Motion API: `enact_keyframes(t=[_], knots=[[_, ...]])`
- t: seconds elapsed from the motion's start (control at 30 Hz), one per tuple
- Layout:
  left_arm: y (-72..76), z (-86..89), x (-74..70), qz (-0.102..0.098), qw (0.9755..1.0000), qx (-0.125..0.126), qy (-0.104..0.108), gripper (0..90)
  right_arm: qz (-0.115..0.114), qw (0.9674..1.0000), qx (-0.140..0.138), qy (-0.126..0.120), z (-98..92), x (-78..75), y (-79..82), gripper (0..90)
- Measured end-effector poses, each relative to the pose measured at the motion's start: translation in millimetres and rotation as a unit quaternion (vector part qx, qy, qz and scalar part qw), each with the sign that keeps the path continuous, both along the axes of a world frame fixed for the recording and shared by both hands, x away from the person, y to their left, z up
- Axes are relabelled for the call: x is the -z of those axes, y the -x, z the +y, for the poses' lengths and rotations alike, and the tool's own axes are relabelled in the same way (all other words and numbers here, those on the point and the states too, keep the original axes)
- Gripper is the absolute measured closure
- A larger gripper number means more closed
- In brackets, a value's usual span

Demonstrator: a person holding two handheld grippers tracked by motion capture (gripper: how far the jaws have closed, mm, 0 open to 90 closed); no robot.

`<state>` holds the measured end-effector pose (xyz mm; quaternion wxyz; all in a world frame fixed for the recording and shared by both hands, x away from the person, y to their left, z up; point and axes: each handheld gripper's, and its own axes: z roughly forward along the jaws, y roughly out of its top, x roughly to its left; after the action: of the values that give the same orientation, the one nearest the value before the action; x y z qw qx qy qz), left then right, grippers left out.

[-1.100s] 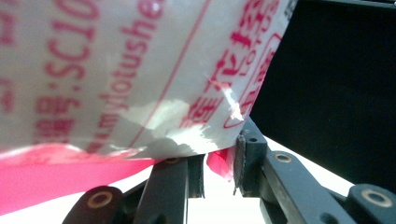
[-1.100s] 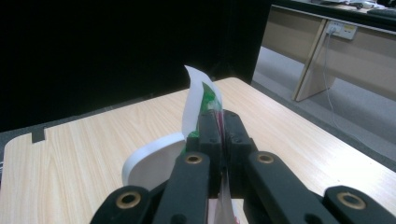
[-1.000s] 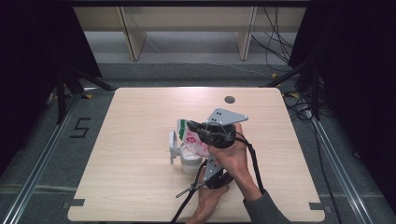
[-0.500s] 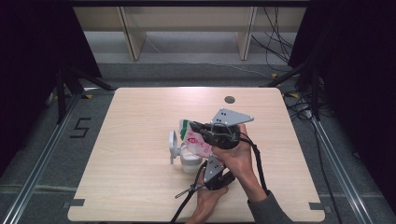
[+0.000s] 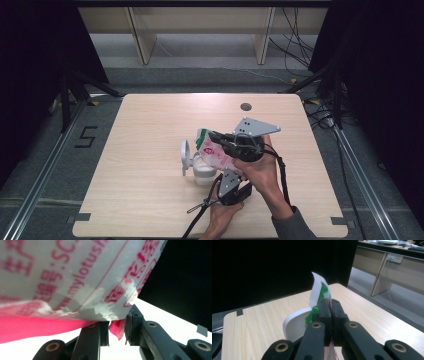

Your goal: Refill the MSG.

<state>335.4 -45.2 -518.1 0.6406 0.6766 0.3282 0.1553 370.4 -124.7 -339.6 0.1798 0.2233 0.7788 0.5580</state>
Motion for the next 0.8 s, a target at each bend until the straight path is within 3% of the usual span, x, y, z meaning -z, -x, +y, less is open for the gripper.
enact_keyframes(t=[0.07, 0.13, 0.17, 0.3, 0.37, 0.47, 0.6, 0.63, 0.7, 0.8], knots=[[0.3, -0.3, 0.2, 0.0, 1.0, 0.0, -0.001, 75.4, 0.006, 1.0, -0.003, -0.005, -1.5, 0.0, 1.5, 90.0], [0.8, -1.9, 0.4, -0.002, 1.0, -0.006, -0.001, 75.2, -0.007, 1.0, -0.001, -0.006, -4.9, -1.2, 2.0, 90.0], [0.9, -0.9, 0.1, 0.0, 1.0, 0.003, -0.006, 75.2, 0.0, 1.0, 0.004, 0.0, -6.9, -2.3, 4.1, 90.0], [1.5, -1.9, 0.8, 0.003, 0.9999, 0.001, -0.013, 74.7, -0.017, 0.9998, 0.005, -0.009, -14.9, -3.2, 4.9, 90.0], [1.6, -2.8, 1.5, 0.002, 0.9999, 0.0, -0.015, 74.6, 0.0, 0.9999, 0.013, -0.012, -19.0, -3.6, 8.0, 90.0], [2.2, -3.4, 2.4, 0.005, 0.9998, 0.006, -0.02, 74.4, -0.012, 0.9998, 0.014, -0.011, -25.2, -3.4, 7.0, 90.0], [2.8, -3.7, 2.8, 0.007, 0.9996, 0.011, -0.025, 73.8, -0.002, 0.9997, 0.016, -0.021, -31.0, -2.3, 7.7, 90.0], [3.2, -4.2, 2.9, 0.006, 0.9997, 0.011, -0.023, 73.1, 0.012, 0.9994, 0.01, -0.031, -33.0, -1.8, 8.3, 90.0], [3.4, -4.0, 2.8, 0.009, 0.9995, 0.014, -0.026, 72.2, 0.006, 0.9995, 0.019, -0.027, -37.1, -3.0, 9.5, 90.0], [3.5, -3.8, 2.7, 0.011, 0.9993, 0.019, -0.03, 70.4, 0.015, 0.9989, 0.017, -0.042, -39.6, -1.9, 10.3, 90.0]])
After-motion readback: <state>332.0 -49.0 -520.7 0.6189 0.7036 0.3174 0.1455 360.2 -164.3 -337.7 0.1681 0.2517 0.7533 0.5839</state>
